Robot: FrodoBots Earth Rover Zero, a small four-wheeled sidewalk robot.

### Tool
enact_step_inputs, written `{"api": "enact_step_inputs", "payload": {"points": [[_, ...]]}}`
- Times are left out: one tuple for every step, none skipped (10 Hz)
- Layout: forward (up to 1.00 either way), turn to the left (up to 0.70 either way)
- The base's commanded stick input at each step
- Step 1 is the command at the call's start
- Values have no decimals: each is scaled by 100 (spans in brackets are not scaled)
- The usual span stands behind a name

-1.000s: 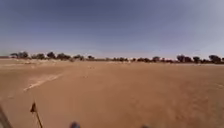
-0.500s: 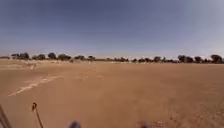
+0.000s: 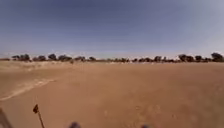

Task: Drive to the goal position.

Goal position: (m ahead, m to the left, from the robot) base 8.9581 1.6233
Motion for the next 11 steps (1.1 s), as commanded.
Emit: {"api": "enact_step_inputs", "payload": {"points": [[70,0],[70,0],[70,0],[70,0],[70,0],[70,0],[70,0],[70,0],[70,0],[70,0],[70,0]]}}
